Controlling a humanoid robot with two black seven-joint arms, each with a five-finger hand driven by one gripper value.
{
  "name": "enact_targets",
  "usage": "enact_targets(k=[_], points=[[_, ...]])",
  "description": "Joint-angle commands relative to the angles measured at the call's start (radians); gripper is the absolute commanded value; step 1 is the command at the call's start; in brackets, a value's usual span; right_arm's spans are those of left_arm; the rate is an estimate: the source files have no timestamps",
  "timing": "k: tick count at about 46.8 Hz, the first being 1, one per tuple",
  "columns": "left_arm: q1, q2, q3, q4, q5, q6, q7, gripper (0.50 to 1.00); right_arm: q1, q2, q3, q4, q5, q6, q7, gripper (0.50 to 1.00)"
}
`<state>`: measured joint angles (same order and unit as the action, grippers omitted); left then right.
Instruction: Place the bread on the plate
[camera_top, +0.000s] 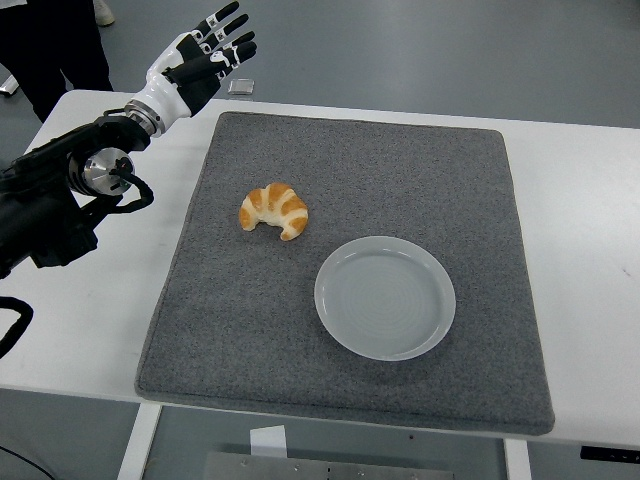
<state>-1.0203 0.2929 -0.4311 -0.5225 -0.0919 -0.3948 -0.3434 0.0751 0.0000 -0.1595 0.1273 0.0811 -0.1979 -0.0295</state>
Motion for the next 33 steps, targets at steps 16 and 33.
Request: enact_targets(k=[16,33], points=[[-0.021,0.018,0.009,-0.022,0.001,0.002,0.009,0.992,0.000,0.000,0.000,0.000,0.000,0.000,0.000,0.952],[-0.116,0.156,0.090,-0.201,0.006,0.085,0.020,0.992,0.000,0.000,0.000,0.000,-0.001,0.000,0.000,0.952]])
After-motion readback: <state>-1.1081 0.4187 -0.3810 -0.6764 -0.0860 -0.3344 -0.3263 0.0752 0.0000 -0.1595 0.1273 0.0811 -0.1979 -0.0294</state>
